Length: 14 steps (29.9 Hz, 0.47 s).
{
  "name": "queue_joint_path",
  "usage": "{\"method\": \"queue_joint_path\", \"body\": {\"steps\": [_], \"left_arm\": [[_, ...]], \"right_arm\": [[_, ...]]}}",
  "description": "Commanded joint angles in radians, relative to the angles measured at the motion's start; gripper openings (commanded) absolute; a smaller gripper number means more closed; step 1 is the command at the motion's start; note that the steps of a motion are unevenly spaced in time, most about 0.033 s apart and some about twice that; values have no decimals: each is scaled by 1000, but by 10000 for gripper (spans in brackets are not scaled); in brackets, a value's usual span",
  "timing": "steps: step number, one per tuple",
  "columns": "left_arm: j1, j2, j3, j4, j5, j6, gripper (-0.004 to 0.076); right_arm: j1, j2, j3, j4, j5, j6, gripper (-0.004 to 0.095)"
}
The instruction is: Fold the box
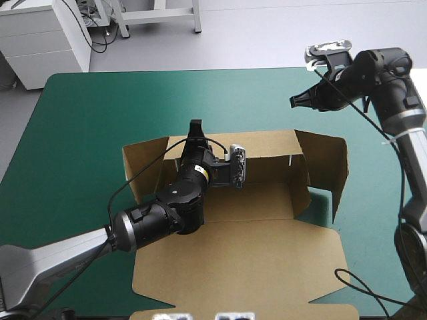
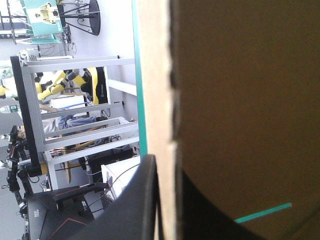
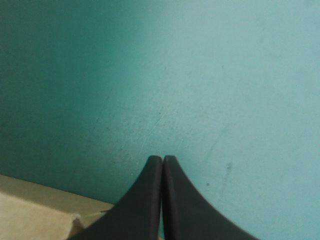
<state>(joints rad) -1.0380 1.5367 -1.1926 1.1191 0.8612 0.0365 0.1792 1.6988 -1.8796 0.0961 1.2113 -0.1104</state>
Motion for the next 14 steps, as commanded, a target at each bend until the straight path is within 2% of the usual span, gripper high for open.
{"method": "queue_joint_path", "body": {"steps": [1, 5, 14], "left_arm": [[6, -32, -12, -14, 52, -29, -8], [6, -32, -12, -14, 52, -31, -8], [6, -13, -12, -11, 63, -28, -8]], "right_arm": [[-6, 34, -38, 36, 22, 17, -19], [-6, 60, -38, 89, 37, 19, -19], [-6, 57, -38, 77, 37, 24, -19]]}}
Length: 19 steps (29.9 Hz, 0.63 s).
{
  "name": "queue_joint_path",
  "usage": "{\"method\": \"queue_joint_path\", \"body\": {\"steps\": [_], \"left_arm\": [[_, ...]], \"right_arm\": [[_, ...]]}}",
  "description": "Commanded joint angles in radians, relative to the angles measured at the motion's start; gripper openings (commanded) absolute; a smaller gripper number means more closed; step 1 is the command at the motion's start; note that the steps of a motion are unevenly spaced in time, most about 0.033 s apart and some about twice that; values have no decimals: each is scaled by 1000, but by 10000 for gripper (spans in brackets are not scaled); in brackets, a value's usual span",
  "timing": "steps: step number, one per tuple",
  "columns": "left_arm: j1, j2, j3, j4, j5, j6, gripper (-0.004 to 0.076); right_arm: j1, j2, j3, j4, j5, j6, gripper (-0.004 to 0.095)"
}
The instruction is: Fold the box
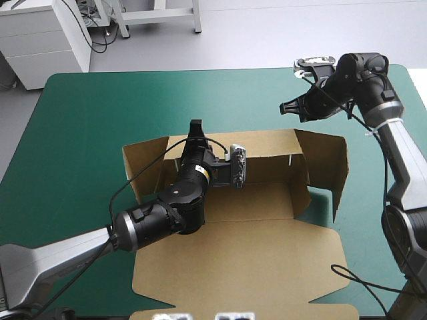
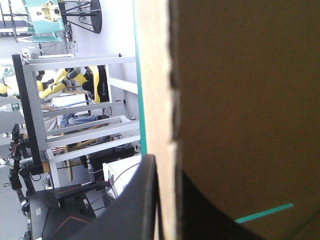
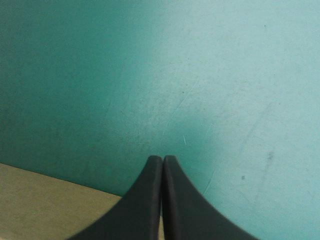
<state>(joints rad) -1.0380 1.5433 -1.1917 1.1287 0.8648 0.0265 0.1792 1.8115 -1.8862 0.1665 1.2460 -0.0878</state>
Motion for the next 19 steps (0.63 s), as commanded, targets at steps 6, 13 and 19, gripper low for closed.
{"method": "queue_joint_path", "body": {"steps": [6, 13, 19], "left_arm": [[6, -16, -13, -20, 63, -18, -8], [6, -16, -13, -20, 65, -18, -8], [6, -16, -13, -20, 67, -16, -8]], "right_arm": [[-6, -67, -10, 6, 2, 4, -20], [-6, -115, 125, -20, 2, -15, -19], [-6, -182, 167, -11, 2, -19, -19]]}}
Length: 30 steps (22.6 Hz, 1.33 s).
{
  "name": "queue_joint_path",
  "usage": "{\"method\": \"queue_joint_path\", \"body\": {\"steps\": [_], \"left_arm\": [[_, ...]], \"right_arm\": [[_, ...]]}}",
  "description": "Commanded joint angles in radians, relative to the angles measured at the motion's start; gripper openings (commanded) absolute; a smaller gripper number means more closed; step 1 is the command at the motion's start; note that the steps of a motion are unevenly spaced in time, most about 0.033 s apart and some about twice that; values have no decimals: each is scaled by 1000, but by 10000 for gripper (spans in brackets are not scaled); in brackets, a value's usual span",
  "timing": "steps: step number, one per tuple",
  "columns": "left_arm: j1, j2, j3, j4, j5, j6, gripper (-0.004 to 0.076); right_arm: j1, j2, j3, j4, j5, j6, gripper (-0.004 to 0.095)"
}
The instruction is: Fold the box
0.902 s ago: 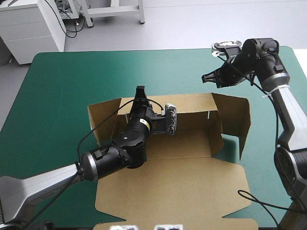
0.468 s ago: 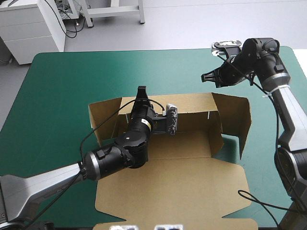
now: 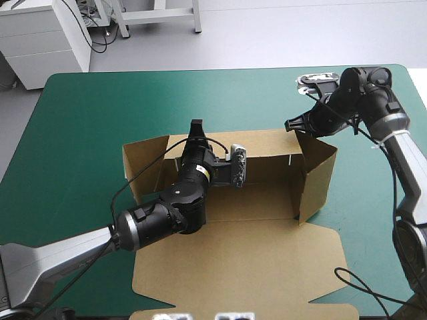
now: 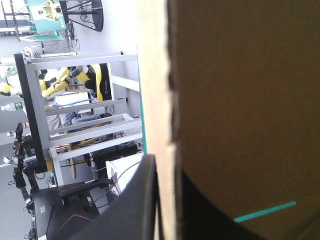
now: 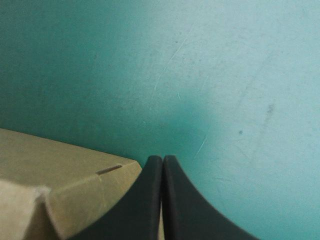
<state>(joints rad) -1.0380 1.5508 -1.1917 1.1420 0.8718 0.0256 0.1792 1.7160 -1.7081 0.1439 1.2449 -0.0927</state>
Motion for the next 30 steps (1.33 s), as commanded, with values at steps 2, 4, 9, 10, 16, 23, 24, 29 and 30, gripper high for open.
{"method": "queue_joint_path", "body": {"steps": [2, 4, 9, 10, 16, 23, 24, 29, 30], "left_arm": [[6, -23, -13, -32, 62, -11, -8], [6, -23, -13, -32, 64, -11, -8], [6, -23, -13, -32, 68, -5, -8], [6, -23, -13, -33, 68, -5, -8], [6, -23, -13, -33, 74, -5, -8], [6, -23, -13, -33, 74, -5, -8], [6, -23, -13, -33, 74, -5, -8], [6, -23, -13, -33, 86, 19, -8], [6, -23, -13, -35, 88, 28, -8]], "right_arm": [[-6, -118, 22, 11, 3, -15, -19], [-6, -132, 56, 19, 3, -20, -19], [-6, -193, 199, 68, -39, -39, -19], [-6, -206, 218, 83, -58, -46, -19], [-6, -425, 532, 146, -345, -138, -19], [-6, -684, 856, 363, -680, -406, -19], [-6, -696, 888, 401, -702, -456, -19], [-6, -735, 1007, 547, -808, -638, -19], [-6, -740, 1023, 547, -812, -667, -14]]}}
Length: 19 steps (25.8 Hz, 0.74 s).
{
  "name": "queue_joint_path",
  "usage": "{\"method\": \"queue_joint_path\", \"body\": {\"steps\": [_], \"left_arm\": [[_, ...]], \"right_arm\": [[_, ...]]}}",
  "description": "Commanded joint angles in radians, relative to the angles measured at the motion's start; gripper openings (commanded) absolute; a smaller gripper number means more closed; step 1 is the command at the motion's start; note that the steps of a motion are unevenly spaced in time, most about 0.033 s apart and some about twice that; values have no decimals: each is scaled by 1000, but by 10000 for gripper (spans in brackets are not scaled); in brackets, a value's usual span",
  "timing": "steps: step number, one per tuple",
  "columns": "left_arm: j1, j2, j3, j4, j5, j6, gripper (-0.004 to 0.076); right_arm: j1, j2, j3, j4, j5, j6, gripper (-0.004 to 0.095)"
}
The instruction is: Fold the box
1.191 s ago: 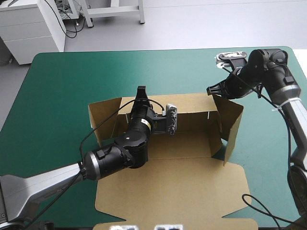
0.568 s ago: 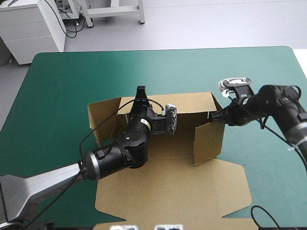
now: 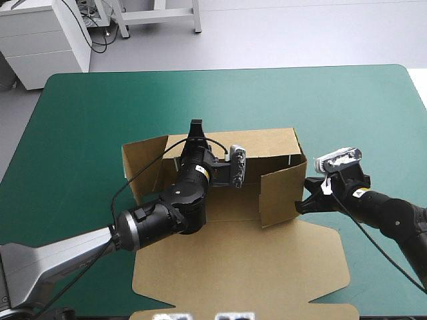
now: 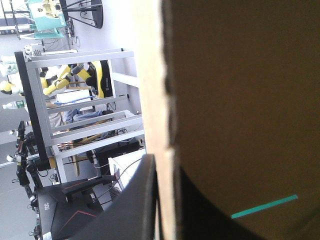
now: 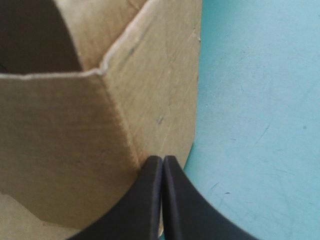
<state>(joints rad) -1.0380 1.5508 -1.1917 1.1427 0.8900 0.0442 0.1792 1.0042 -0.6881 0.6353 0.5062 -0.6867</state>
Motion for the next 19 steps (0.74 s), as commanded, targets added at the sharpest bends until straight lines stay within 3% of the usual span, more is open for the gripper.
{"method": "queue_joint_path", "body": {"steps": [1, 4, 9, 16, 19], "left_arm": [[6, -23, -13, -36, 70, 11, -8], [6, -23, -13, -34, 68, 18, -8], [6, -23, -13, -34, 66, 18, -8], [6, -23, -13, -34, 38, 18, -8], [6, -23, -13, -34, 27, 18, -8]], "right_arm": [[-6, -30, 10, 54, -69, -100, 0], [-6, -32, 13, 54, -40, -139, 152], [-6, -32, 13, 90, 39, -183, 604], [-3, 3, 15, 347, 59, -467, 610], [-3, 56, 15, 352, 52, -475, 610]]}}
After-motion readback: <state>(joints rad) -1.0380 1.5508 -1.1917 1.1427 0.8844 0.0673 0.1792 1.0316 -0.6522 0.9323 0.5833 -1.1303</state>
